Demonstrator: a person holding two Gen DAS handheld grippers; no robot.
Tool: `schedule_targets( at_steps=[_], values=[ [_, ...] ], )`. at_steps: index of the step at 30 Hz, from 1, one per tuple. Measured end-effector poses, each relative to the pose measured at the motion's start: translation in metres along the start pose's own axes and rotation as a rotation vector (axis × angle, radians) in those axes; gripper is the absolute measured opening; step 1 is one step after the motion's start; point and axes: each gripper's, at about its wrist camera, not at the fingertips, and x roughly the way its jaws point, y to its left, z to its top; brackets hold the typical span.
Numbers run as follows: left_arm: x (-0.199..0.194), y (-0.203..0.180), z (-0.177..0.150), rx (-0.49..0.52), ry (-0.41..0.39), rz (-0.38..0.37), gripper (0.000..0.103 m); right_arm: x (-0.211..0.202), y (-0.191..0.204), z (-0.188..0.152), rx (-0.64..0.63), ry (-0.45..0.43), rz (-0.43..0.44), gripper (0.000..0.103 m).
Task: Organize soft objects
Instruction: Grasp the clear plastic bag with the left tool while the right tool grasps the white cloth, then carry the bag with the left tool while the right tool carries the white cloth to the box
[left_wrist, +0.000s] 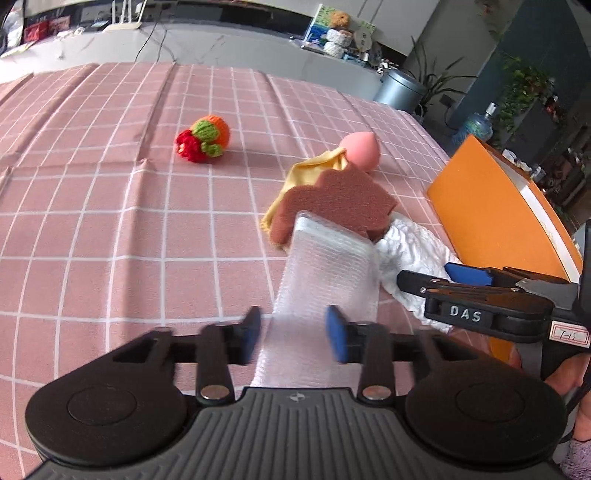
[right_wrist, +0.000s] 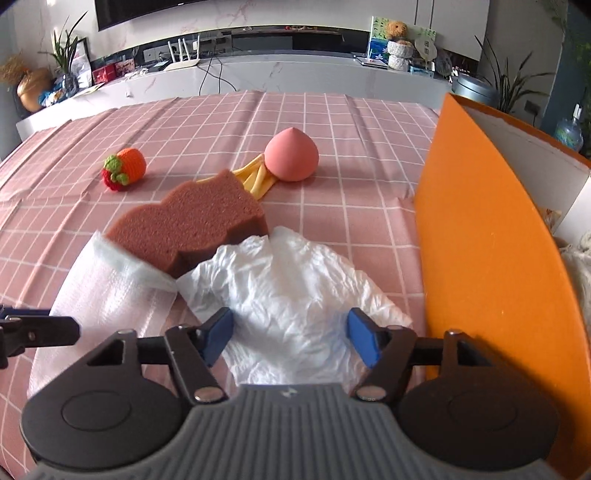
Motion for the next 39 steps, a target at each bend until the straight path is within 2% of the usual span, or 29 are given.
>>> schedule_targets(
  at_steps=[4,6,8,10,12,13,15,17,25,39],
  values=[
    [0.006,-0.020,-0.004,0.084,0.007,0.007,0.069,-0.007,0.004,-0.009,-0.052,-0.010,-0.015,0.046],
    [0.012,-0.029,-0.007,0.117,0.014,0.021,0.070,-0.011,0.005,-0.013,-0.066,-0.019,-0.018,0.038],
    [0.019,-0.033,-0.010,0.142,0.025,0.042,0.068,-0.015,0.007,-0.016,-0.081,-0.023,-0.015,0.027],
    [0.022,-0.035,-0.012,0.156,0.036,0.046,0.052,-0.021,0.008,-0.017,-0.088,-0.022,0.003,0.023],
    [0.021,-0.033,-0.013,0.159,0.037,0.048,0.029,-0.027,0.008,-0.019,-0.085,-0.018,0.022,0.021],
    [0.021,-0.032,-0.012,0.154,0.035,0.051,0.025,-0.030,0.007,-0.021,-0.080,-0.017,0.031,0.021],
    [0.018,-0.028,-0.011,0.142,0.030,0.043,0.010,-0.035,0.007,-0.024,-0.068,-0.015,0.040,0.020],
    [0.015,-0.028,-0.011,0.136,0.024,0.037,0.004,-0.039,0.008,-0.028,-0.062,-0.012,0.052,0.020],
    [-0.010,-0.038,-0.012,0.130,-0.036,0.028,0.001,-0.060,0.007,-0.035,-0.056,-0.041,0.066,0.020],
    [-0.063,-0.053,-0.004,0.126,-0.192,0.014,0.001,-0.123,0.006,-0.037,-0.062,-0.186,0.081,0.020]
  ],
)
